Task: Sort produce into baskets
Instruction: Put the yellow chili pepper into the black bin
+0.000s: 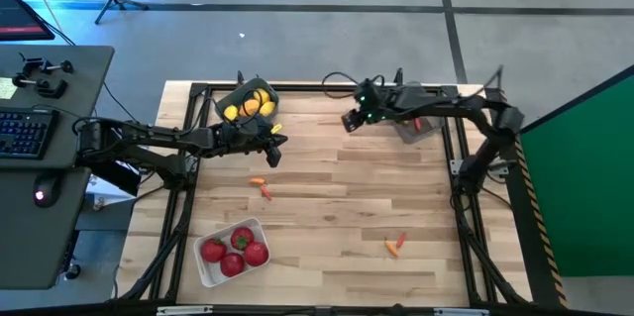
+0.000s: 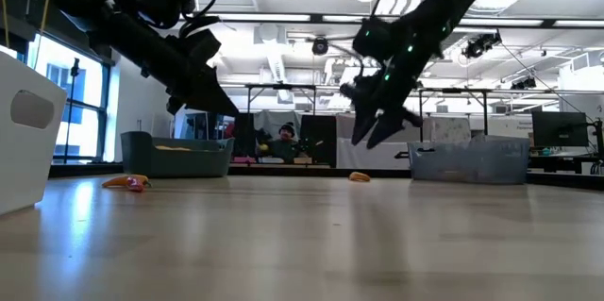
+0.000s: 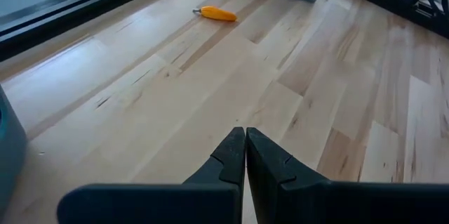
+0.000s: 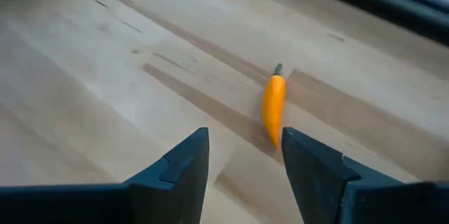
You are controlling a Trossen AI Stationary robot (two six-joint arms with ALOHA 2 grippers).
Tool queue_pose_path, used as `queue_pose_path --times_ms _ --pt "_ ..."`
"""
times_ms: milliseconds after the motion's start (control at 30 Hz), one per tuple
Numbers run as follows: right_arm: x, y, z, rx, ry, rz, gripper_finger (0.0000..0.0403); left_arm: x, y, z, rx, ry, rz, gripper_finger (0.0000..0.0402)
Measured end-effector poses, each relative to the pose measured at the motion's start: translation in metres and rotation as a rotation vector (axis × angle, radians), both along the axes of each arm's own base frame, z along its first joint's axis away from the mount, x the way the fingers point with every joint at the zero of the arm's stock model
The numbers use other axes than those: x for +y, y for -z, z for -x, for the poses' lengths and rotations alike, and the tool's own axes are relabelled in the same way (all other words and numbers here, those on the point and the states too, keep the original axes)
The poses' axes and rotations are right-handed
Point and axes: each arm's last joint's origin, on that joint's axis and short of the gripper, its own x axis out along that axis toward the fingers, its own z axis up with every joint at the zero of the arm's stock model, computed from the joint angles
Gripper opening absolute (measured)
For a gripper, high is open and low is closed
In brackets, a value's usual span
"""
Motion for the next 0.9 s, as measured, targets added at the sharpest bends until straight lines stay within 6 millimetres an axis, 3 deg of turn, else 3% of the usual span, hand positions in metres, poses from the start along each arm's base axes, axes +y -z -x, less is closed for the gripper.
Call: queue_pose_path --times_ms 167,400,600,767,833,900 --pt "-0.006 0.029 -0.010 0.054 0.055 0.027 0.0167 0.000 0.000 0.000 0.000 0.009 0.007 0.0000" --pt "-0.015 0.050 -0.017 0.046 0.054 0.032 0.0165 -0.001 0.000 0.000 -0.001 0.022 0.015 0.0000" --pt "-0.018 0.067 -0.018 0.061 0.080 -0.025 0.0120 -0.001 0.001 0.000 0.001 0.017 0.023 0.0000" --pt "-0.015 0.054 -0.014 0.034 0.058 -0.066 0.0042 -0.001 0.001 0.000 0.001 0.015 0.028 0.0000" --pt "-0.010 0.033 -0.010 -0.020 0.048 -0.076 0.0013 -0.001 0.001 0.000 -0.002 0.011 0.034 0.0000" --pt "-0.006 0.005 -0.004 -0.077 0.038 -0.058 0.0009 -0.001 0.001 0.000 -0.003 0.011 0.035 0.0000"
